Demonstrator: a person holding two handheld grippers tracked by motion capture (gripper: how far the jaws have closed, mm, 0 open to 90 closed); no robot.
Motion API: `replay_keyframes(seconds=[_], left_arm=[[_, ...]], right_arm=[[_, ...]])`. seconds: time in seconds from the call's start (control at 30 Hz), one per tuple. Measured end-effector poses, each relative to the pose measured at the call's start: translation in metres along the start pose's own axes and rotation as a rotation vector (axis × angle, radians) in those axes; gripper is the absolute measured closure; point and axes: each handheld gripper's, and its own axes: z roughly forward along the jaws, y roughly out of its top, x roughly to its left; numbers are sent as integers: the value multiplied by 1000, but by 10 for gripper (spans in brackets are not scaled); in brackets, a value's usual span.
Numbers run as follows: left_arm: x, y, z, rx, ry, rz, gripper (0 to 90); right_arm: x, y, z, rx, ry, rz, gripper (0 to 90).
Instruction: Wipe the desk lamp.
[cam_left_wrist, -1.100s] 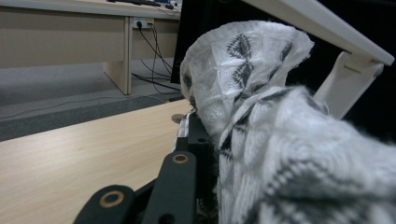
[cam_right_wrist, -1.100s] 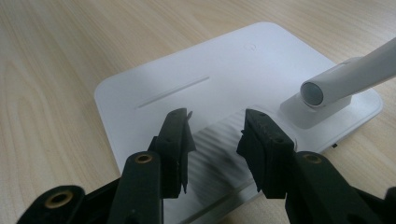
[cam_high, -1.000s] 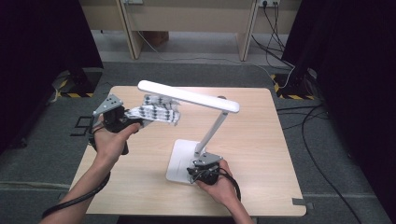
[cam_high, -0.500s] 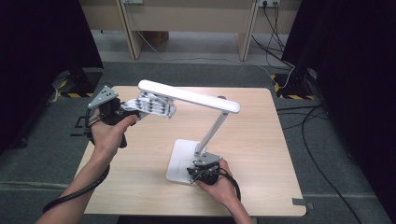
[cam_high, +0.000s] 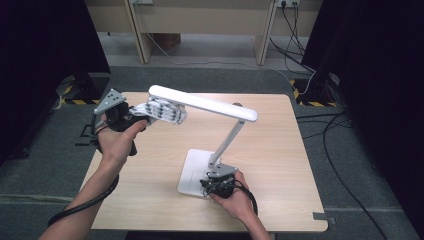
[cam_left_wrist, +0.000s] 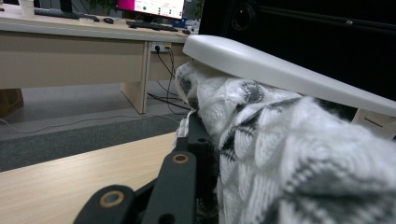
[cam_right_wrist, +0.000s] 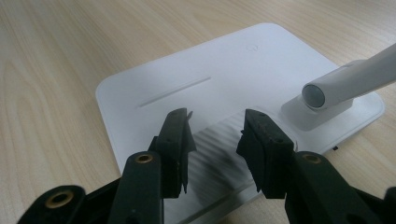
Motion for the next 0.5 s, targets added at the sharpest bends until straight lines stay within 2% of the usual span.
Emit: replay_keyframes(seconds=[0.5], left_arm=[[-8, -1, 4, -6, -21, 14, 829]], right_arm=[[0, 0, 0, -1, 0, 0, 616]])
